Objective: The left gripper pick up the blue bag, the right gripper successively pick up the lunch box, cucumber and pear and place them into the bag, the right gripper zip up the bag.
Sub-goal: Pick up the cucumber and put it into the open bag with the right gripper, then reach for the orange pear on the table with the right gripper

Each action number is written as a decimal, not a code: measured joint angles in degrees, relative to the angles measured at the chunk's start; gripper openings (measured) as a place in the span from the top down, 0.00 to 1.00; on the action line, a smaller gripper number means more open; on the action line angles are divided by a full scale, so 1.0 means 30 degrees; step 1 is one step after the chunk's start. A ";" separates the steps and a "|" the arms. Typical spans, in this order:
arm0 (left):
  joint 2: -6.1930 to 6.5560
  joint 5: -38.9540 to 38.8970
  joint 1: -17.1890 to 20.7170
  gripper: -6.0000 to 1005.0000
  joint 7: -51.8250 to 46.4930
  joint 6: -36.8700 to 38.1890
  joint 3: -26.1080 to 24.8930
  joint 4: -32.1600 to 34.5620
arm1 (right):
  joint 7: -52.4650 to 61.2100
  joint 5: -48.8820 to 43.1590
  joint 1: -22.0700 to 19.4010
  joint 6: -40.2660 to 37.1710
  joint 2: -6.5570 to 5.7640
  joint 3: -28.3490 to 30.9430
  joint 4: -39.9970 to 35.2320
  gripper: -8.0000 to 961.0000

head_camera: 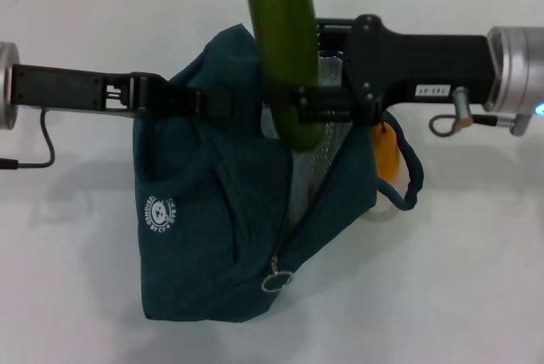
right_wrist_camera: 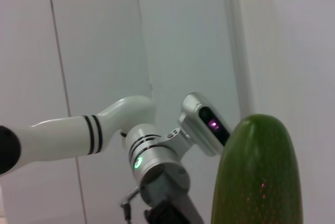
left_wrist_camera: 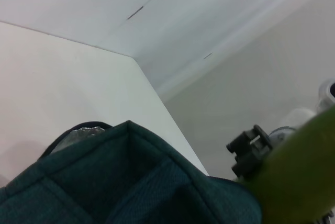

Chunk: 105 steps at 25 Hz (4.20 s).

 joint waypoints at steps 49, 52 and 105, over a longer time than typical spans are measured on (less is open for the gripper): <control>0.0187 0.0009 0.0827 0.94 0.1143 0.0001 -0.0760 -0.0528 | -0.6014 0.4301 -0.0492 -0.0662 0.0030 -0.3560 0.3421 0.25; 0.0183 0.0009 0.0829 0.94 0.1136 0.0000 -0.0760 -0.0529 | -0.6035 0.4307 -0.0497 -0.0647 0.0029 -0.3573 0.3529 0.25; 0.0425 0.0024 0.2068 0.94 0.1635 -0.0001 -0.1976 -0.0720 | -0.5275 0.3711 -0.4785 -0.0359 -0.1743 0.2846 0.2846 0.12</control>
